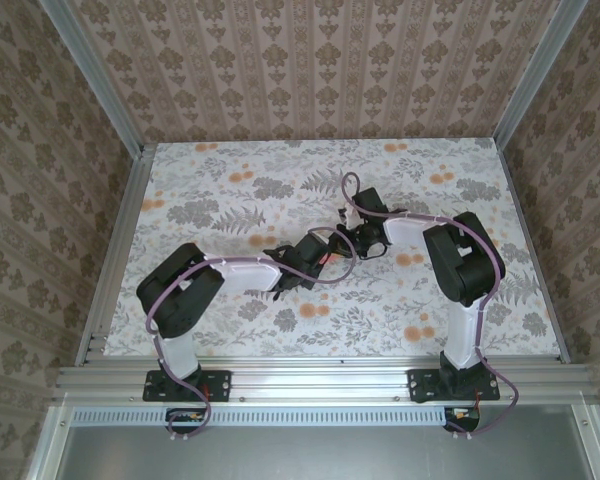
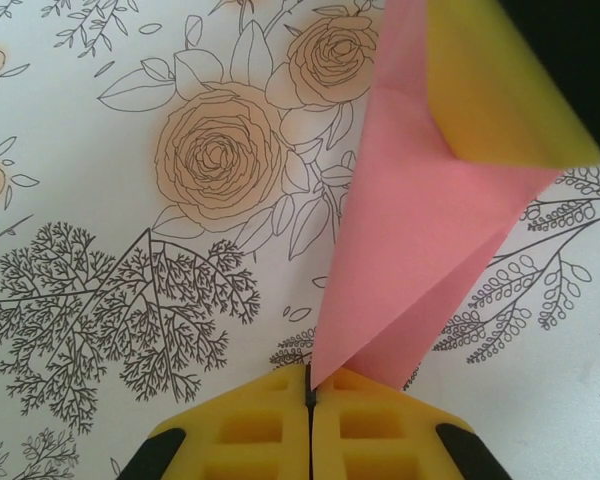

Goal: Fold a paper plane with a square sheet of paper (pick it up from the middle)
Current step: Fold the wing for the fifth time at the center of the table.

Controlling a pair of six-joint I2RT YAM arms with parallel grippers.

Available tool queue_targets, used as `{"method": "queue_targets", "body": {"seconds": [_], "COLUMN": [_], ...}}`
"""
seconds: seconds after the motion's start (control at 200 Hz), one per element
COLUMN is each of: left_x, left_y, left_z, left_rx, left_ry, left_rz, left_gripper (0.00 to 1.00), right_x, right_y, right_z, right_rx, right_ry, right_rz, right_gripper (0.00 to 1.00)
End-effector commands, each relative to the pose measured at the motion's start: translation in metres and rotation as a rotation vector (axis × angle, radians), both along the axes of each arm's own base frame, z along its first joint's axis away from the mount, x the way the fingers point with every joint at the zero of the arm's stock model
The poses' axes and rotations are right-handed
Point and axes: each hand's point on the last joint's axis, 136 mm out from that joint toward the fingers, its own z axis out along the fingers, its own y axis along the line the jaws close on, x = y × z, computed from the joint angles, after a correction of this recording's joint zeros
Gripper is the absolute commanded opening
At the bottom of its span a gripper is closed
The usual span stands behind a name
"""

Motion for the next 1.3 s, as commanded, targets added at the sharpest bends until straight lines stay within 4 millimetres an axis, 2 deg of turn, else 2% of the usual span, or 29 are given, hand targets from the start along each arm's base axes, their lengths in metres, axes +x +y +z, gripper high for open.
{"method": "queue_targets", "body": {"seconds": [0.0,0.225,0.48,0.65,0.76,0.805,0.925,1.01,1.095,1.295], "left_x": [-0.001,-0.002,-0.010,-0.022,-0.027,-0.028,-0.017,-0.011,-0.006,0.004], "left_y": [0.015,0.013,0.009,0.001,0.001,0.002,0.017,0.023,0.027,0.016], "left_z": [-0.011,-0.008,0.001,0.030,0.061,0.070,0.087,0.088,0.080,0.054], "left_rx": [0.074,0.069,0.029,-0.144,-0.323,-0.397,-0.545,-0.647,-0.691,-0.719], "left_ry": [0.012,0.011,0.031,0.099,0.140,0.167,0.179,0.232,0.277,0.391], "left_rz": [0.048,0.044,0.000,-0.059,-0.080,-0.089,-0.016,0.032,0.071,0.093], "left_gripper": [0.07,0.09,0.23,0.42,0.53,0.54,0.56,0.57,0.57,0.54], "right_x": [0.000,0.002,0.007,0.005,0.004,0.003,0.000,-0.002,-0.003,-0.002], "right_y": [-0.004,-0.008,-0.009,-0.008,-0.008,-0.008,-0.005,-0.001,0.003,0.007], "right_z": [0.005,-0.003,-0.007,-0.012,-0.014,-0.014,-0.017,-0.016,-0.014,-0.010], "right_rx": [-0.004,-0.039,-0.061,-0.064,-0.066,-0.066,-0.060,-0.038,-0.011,0.009], "right_ry": [0.001,-0.006,-0.012,-0.002,-0.003,-0.003,0.001,-0.001,-0.004,-0.013], "right_rz": [-0.041,-0.035,-0.022,-0.003,0.019,0.032,0.069,0.098,0.124,0.151], "right_gripper": [0.10,0.09,0.10,0.11,0.11,0.11,0.11,0.11,0.11,0.11]}}
